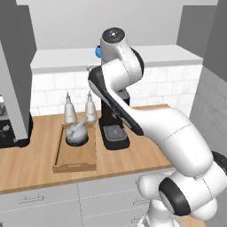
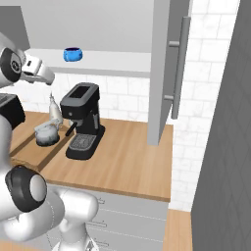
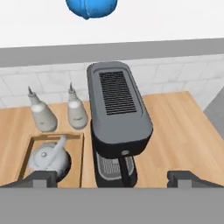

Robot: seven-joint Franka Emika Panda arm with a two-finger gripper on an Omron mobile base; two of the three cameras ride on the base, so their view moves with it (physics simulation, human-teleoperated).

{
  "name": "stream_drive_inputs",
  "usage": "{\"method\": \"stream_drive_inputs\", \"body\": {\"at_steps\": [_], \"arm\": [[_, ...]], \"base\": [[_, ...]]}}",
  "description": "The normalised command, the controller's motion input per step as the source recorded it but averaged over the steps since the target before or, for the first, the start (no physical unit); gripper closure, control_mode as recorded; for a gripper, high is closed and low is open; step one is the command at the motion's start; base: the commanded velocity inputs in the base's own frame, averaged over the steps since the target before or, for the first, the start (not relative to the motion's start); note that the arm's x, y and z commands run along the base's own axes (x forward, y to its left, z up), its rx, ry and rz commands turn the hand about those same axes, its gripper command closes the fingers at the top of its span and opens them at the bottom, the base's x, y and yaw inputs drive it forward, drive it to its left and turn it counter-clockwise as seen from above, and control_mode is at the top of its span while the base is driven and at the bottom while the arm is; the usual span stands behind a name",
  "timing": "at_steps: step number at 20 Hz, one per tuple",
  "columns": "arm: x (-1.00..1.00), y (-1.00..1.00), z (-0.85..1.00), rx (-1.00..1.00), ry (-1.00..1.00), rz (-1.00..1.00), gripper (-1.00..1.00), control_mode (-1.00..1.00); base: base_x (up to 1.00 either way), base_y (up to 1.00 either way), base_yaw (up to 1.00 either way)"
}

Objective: Pick the kettle from the counter and place it on the tray. Then pick the mug from the cabinet and place it on the tray. Then close the cabinet doors.

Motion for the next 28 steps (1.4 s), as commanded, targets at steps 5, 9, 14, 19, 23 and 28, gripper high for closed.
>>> {"method": "stream_drive_inputs", "body": {"at_steps": [5,9,14,19,23,28], "arm": [[0.22,-0.12,0.37,-0.05,0.00,-0.19,-1.00,-1.00],[0.40,-0.17,0.24,0.00,-0.01,-0.09,-1.00,-1.00],[0.25,-0.14,0.09,0.00,-0.05,-0.08,-1.00,-1.00],[0.07,0.00,0.00,0.00,-0.30,-0.06,-1.00,-1.00],[0.02,0.00,0.00,0.00,-0.43,0.00,-1.00,-1.00],[0.25,-0.10,0.17,0.00,-0.10,0.00,-1.00,-1.00]], "base": [[0.00,0.00,0.00],[0.00,0.00,0.00],[0.00,0.00,0.00],[0.00,0.00,0.00],[0.00,0.00,0.00],[0.00,0.00,0.00]]}}
